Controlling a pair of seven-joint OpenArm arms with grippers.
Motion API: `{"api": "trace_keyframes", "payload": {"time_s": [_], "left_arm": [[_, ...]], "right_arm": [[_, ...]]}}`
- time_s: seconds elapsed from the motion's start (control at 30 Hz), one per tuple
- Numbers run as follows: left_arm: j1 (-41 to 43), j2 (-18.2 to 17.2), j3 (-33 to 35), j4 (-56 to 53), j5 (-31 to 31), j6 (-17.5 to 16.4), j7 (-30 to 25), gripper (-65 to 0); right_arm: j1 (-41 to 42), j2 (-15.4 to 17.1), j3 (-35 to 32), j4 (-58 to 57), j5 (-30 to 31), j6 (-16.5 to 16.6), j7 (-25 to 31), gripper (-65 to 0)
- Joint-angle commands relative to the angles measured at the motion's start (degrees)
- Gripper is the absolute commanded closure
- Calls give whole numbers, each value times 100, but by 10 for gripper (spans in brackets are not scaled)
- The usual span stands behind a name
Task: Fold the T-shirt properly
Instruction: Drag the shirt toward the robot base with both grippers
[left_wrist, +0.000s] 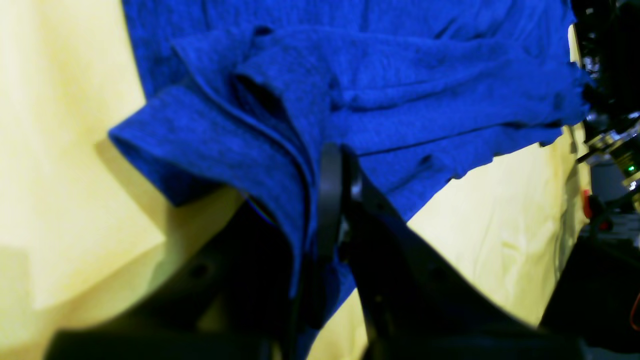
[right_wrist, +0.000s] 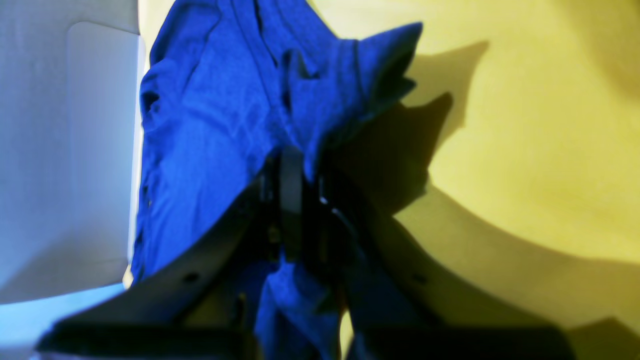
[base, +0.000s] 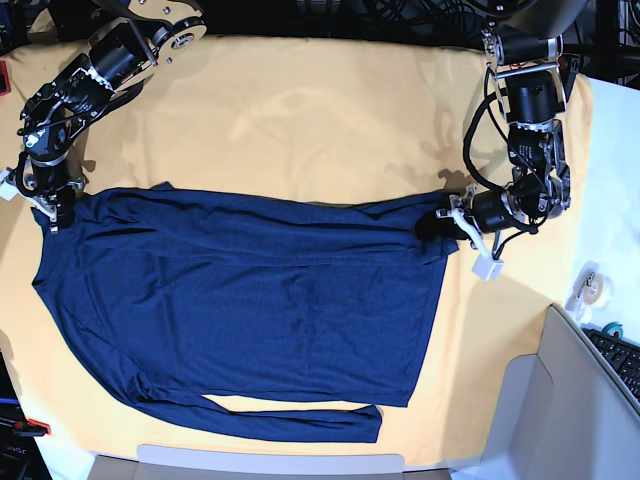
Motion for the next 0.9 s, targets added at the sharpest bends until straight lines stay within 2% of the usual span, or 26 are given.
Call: {"api": "trace_keyframes", "payload": {"time_s": [0.0,0.07,0.23,0.37,0.5,0.73,0.87], "left_arm": [[-33,-126,-2,206,127,18,196,-1],[3,-319,-19,479,118,18,469,-1],[574,-346,-793,1516,118,18,1137,-1],[1005,-346,-1171,2219,118,18,1550,-1],[1567,-346,-1347,2870,127,27,1673,-1],[2570,-319,-1549,3687,127,27,1682,-1],[3115,-310,-1637,3986,118,18,1665,-1]], "right_arm": [[-84,-190,-42,99,219,-172,-636,0],[-233,-190,-42,459,219,-172,-829,0],[-831,-181,-7,1180,254,-172,-926,0],[-1349,30,2,1374,720,-181,-926,0],[-1895,311,11,1374,1081,-181,-926,0],[-3002,698,134,1374,2101,-181,-926,0],[-3415,838,397,1374,2373,-172,-1181,0]]}}
